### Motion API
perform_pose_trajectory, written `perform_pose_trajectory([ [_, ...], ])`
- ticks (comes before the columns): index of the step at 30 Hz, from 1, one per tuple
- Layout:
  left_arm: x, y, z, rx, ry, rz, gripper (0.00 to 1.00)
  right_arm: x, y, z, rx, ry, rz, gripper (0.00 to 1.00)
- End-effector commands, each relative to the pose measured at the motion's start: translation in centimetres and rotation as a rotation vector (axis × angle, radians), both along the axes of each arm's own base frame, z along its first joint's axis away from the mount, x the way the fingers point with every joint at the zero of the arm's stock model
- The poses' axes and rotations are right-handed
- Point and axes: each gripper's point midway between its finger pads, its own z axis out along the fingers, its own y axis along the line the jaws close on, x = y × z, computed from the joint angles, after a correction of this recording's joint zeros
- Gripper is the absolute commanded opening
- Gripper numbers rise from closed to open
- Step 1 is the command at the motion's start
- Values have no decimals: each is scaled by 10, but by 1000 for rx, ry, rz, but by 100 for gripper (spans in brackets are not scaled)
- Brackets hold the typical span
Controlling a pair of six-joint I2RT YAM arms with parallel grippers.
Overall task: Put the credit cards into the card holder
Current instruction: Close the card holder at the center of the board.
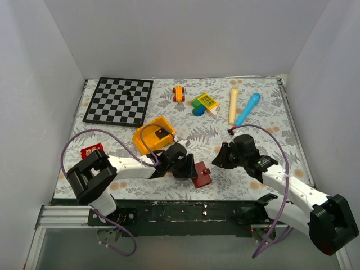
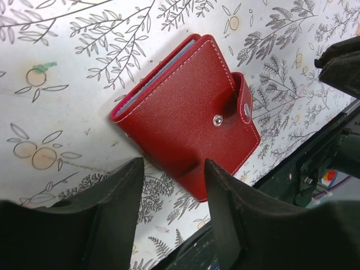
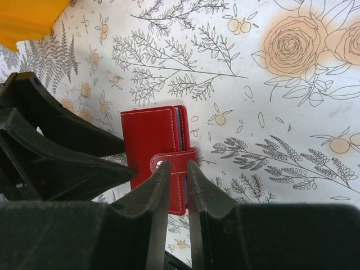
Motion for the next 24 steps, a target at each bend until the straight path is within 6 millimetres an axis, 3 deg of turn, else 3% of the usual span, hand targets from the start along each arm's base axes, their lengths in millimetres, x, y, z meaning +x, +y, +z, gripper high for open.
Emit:
perform_pose_trajectory([
  [1,-4,-6,-12,22,45,-2,43,-2,0,3,5,-5,9,25],
  [4,-5,-11,-16,29,53,-12,38,-9,5,3,19,5,60,24],
  [13,-5,-9,-21,50,59,-9,37,-25,5,-8,12,75,105,22],
  [20,-5,-9,-23,55,62,-9,36,-27,-12,-23,-81,119,30,15],
  [24,-4,-9,-24,62,61,-11,35,-30,-9,-28,-79,141,51,14],
])
